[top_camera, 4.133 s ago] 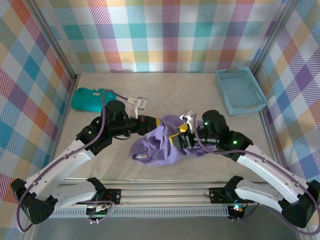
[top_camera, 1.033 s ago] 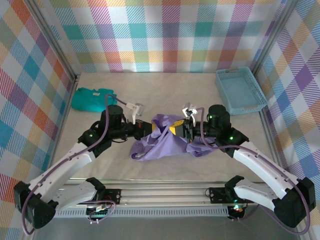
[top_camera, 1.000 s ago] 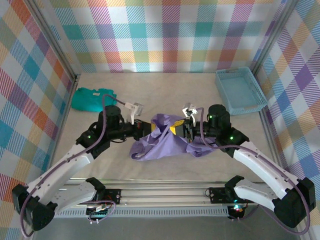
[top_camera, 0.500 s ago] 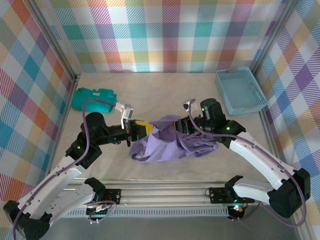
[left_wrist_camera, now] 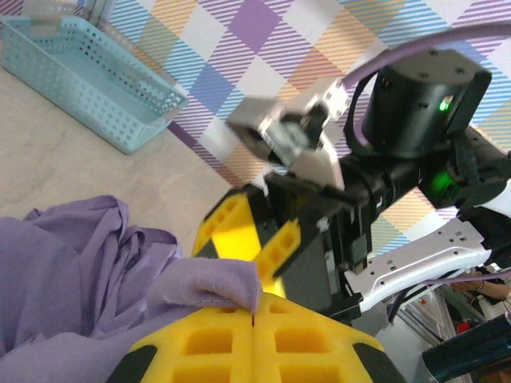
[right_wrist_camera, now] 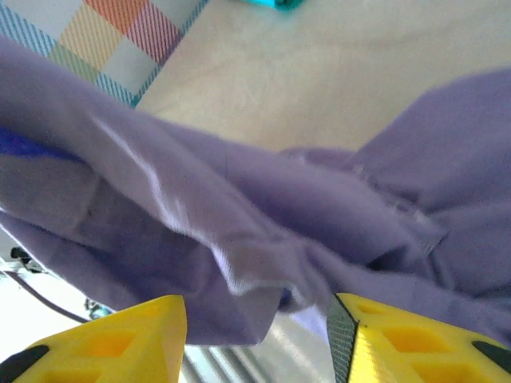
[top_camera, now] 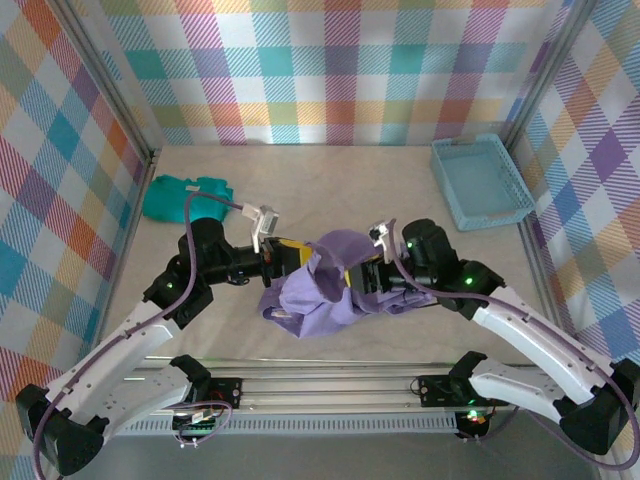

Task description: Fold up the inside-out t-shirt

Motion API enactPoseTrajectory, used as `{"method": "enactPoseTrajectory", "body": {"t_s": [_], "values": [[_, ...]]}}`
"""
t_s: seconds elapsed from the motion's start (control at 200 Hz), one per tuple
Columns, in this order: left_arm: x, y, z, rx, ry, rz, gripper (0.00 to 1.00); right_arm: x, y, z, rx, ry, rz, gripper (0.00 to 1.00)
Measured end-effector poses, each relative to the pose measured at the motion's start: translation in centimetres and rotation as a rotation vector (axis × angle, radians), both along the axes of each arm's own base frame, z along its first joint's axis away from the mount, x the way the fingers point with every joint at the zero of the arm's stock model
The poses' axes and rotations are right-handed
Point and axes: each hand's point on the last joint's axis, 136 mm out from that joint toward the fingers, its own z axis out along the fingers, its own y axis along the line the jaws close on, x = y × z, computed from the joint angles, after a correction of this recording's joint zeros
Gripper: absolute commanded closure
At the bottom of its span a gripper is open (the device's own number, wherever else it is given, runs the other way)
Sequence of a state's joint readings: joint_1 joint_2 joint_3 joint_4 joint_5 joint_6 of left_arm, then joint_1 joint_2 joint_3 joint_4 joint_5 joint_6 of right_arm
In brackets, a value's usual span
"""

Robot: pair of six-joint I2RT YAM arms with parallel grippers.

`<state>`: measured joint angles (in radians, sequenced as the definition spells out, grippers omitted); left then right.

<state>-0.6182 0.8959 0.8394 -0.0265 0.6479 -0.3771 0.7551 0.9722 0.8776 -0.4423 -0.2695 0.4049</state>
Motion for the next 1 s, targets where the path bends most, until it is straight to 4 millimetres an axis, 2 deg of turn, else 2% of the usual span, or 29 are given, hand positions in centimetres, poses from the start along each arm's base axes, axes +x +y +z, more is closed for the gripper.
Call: {"method": "enactPoseTrajectory", "body": {"t_s": [0.11,0.21,0.41,0.45,0.525,0.58,0.665,0.895,1.005], "values": [[0.2,0.0,-0.1,0.004,0.004,0.007,1.0,-1.0,0.2,-2.5,-0.024,0.08,-0.029,0.46],[0.3,0.0,0.0,0.004,0.002,0.013,1.0,-1.0,0.4,-3.8,-0.014,0.116,-0.069,0.47],[0.3,0.0,-0.1,0.006,0.004,0.014,1.0,0.8,1.9,-5.7,0.04,0.162,-0.148,0.55],[0.3,0.1,-0.2,0.009,0.007,0.018,1.0,1.3,2.4,-5.9,0.054,0.164,-0.154,0.6],[0.4,0.3,-0.4,0.019,0.014,0.038,1.0,2.1,3.5,-5.7,0.096,0.162,-0.158,0.82],[0.8,0.7,-0.5,0.03,0.019,0.074,1.0,2.4,4.1,-5.2,0.13,0.146,-0.141,0.92],[1.8,1.7,-0.9,0.054,0.026,0.158,1.0,2.5,4.6,-3.6,0.209,0.113,-0.103,0.98],[3.7,4.7,-1.3,0.055,0.064,0.312,1.0,1.1,3.7,3.1,0.458,-0.079,0.061,1.0],[4.2,5.1,-2.4,0.07,0.095,0.343,0.99,0.1,4.0,5.1,0.524,-0.138,0.158,1.0]]}}
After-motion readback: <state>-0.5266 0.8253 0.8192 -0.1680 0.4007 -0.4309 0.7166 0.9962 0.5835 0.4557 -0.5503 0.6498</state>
